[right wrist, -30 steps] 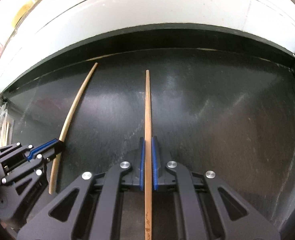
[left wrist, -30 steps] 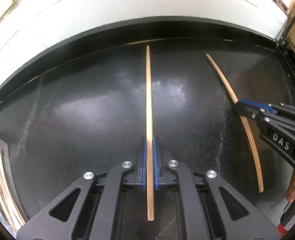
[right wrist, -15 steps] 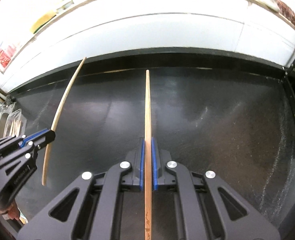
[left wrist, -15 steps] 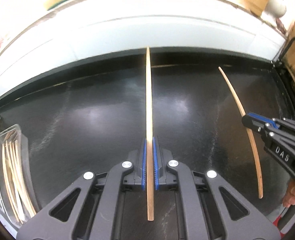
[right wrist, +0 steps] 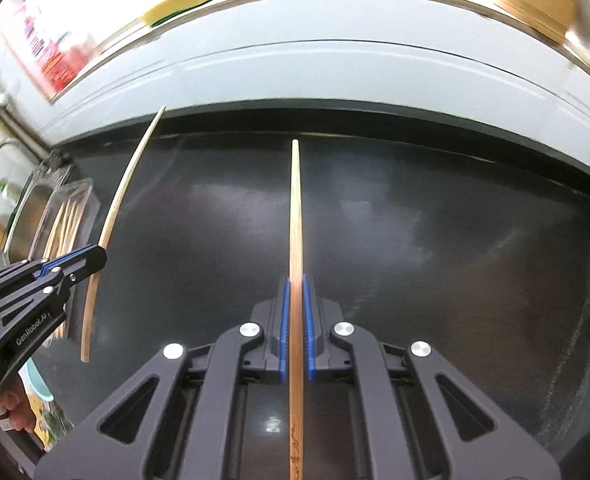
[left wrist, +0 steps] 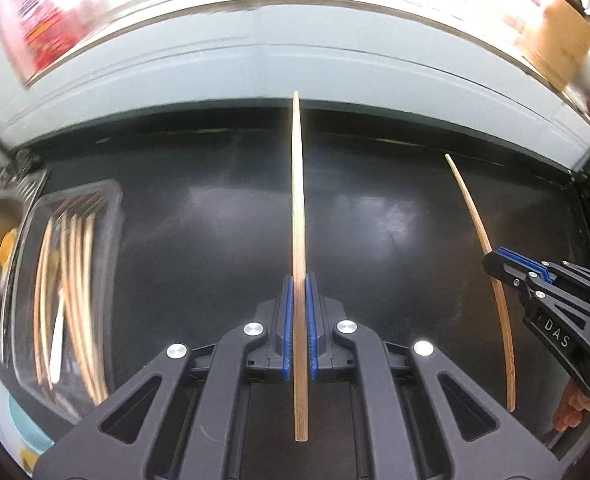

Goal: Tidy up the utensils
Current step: 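Carry both chopsticks over the clear tray with both grippers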

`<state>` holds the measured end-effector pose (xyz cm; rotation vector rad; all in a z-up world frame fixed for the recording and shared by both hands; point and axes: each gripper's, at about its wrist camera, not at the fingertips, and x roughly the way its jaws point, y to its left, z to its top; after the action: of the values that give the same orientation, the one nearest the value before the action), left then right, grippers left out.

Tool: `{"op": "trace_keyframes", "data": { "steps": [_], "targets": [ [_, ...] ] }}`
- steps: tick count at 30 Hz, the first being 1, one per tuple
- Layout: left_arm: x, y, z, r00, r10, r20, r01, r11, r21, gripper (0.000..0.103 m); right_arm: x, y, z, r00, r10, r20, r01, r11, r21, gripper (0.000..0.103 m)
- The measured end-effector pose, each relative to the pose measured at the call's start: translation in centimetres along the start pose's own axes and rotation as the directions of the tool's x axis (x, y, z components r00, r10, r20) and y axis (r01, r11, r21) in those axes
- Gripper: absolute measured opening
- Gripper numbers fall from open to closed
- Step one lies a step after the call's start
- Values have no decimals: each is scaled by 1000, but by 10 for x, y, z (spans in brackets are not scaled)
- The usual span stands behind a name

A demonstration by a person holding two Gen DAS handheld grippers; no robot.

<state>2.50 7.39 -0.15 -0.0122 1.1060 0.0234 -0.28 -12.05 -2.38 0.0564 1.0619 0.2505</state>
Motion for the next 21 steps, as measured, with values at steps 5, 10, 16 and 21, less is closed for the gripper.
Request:
{"op": "trace_keyframes", "data": {
  "steps": [5,10,16,21],
  "targets": [
    [-10,36,-9,1000,30,-2,-30,998,-61,6,2,29,5,1000,9,-9,-10,998,-62,7],
    [-27,96,-18,998,58,4,-57,990,-127,6,5,66,1,1000,8,-10,-9,995,-95,7],
    [-46,162,-30,996,87,11,-84,983,-164,6,8,113,3,1000,11,1,-11,995,-96,7],
    [-53,219,-35,995,96,14,-92,981,-171,6,16,170,10,1000,21,9,-20,994,-103,7]
  ]
}}
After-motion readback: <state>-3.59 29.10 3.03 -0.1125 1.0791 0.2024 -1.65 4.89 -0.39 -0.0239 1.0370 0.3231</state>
